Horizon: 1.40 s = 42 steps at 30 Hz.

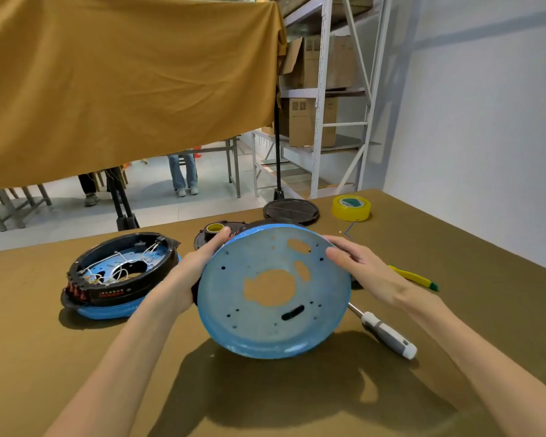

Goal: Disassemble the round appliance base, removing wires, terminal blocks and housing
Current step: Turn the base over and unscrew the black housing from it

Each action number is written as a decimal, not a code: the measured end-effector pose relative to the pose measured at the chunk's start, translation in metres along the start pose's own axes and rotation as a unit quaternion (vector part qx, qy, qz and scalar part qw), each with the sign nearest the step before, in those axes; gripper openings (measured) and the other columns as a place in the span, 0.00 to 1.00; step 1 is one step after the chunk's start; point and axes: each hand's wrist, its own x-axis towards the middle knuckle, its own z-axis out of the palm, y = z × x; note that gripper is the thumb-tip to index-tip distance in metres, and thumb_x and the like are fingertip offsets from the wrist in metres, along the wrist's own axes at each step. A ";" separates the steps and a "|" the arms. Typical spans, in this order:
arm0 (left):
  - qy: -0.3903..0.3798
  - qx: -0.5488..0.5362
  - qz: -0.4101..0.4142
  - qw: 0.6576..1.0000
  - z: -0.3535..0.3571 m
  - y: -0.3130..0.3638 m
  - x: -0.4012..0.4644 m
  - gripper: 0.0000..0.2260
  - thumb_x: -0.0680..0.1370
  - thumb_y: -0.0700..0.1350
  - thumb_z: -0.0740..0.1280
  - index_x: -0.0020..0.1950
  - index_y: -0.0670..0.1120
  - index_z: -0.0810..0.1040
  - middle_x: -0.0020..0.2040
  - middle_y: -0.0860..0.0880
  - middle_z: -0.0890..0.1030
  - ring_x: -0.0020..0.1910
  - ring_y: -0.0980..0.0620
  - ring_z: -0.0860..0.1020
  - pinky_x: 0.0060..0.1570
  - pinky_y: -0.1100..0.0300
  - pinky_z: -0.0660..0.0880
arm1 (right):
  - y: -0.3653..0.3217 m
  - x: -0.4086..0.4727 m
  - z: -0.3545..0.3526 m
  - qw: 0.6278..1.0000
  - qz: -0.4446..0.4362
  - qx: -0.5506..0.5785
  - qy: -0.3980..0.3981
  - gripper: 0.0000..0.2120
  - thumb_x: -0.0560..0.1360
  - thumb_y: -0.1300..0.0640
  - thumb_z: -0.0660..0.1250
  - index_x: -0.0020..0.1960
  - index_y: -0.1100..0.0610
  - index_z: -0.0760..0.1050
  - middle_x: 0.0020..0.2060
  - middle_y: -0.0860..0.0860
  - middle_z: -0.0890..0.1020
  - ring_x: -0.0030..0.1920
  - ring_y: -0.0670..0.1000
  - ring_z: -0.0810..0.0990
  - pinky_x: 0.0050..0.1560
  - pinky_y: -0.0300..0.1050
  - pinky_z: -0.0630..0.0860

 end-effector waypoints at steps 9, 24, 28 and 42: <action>-0.082 -0.026 0.044 0.995 0.001 -0.024 0.001 0.27 0.73 0.74 0.66 0.60 0.56 0.86 0.57 0.49 0.87 0.55 0.46 0.86 0.48 0.53 0.82 | -0.007 0.019 -0.001 0.991 0.131 0.030 0.009 0.29 0.72 0.23 0.50 0.52 0.36 0.82 0.45 0.31 0.85 0.44 0.33 0.83 0.37 0.26 0.74; 0.022 0.131 0.327 0.936 0.005 -0.029 -0.003 0.36 0.67 0.69 0.73 0.70 0.53 0.79 0.62 0.54 0.80 0.57 0.61 0.80 0.48 0.69 0.78 | 0.002 0.026 -0.010 0.990 0.113 0.078 0.029 0.24 0.76 0.25 0.50 0.54 0.31 0.82 0.51 0.40 0.86 0.49 0.34 0.82 0.54 0.38 0.68; 0.051 0.240 0.451 0.858 0.004 -0.032 -0.006 0.33 0.64 0.60 0.80 0.68 0.60 0.75 0.62 0.57 0.74 0.61 0.62 0.74 0.60 0.71 0.72 | -0.011 0.023 -0.012 0.991 0.122 0.046 0.041 0.17 0.78 0.28 0.50 0.52 0.25 0.77 0.54 0.32 0.81 0.60 0.36 0.77 0.66 0.44 0.63; -0.020 0.545 0.523 0.656 0.017 -0.135 -0.001 0.34 0.70 0.75 0.66 0.70 0.57 0.72 0.64 0.56 0.73 0.64 0.55 0.67 0.67 0.58 0.65 | 0.053 0.021 0.047 0.965 0.192 0.153 0.089 0.28 0.75 0.70 0.63 0.72 0.54 0.70 0.71 0.52 0.74 0.70 0.52 0.73 0.72 0.54 0.71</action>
